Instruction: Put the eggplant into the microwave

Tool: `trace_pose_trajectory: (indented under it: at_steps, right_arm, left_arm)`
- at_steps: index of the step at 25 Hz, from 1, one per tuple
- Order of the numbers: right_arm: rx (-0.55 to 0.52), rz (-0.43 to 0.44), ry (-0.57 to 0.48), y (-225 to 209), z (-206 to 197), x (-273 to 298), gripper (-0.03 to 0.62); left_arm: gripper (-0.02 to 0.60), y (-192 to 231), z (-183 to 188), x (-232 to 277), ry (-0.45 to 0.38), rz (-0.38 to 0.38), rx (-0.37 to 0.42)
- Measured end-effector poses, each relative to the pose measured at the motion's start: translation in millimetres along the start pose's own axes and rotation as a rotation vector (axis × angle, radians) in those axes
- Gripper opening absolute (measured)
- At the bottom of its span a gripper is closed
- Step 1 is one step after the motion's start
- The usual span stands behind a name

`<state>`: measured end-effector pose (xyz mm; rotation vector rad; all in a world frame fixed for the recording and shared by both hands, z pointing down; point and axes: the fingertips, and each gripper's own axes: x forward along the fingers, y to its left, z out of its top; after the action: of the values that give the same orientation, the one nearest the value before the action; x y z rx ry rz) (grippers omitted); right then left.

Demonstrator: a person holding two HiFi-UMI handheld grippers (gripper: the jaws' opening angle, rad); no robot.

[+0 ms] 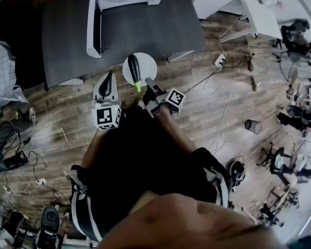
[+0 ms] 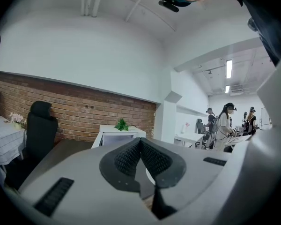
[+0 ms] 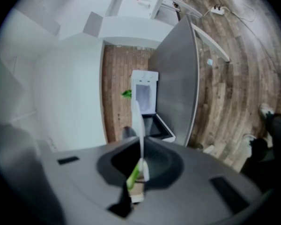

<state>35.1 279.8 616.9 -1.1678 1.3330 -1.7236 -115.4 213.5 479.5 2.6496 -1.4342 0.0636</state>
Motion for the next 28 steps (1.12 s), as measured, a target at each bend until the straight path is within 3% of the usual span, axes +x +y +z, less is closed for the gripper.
trace_pose_trajectory:
  at_steps: [17, 28]
  right_arm:
    - [0.014, -0.011, 0.095, -7.4, 50.5, -16.0, 0.039]
    - [0.01, 0.003, 0.117, -3.8, 78.5, 12.1, 0.038]
  left_arm:
    - [0.035, -46.4, 7.6, 24.1, -0.012, 0.095, 0.022]
    - [0.035, -36.5, 7.2, 45.6, -0.011, 0.148, 0.019]
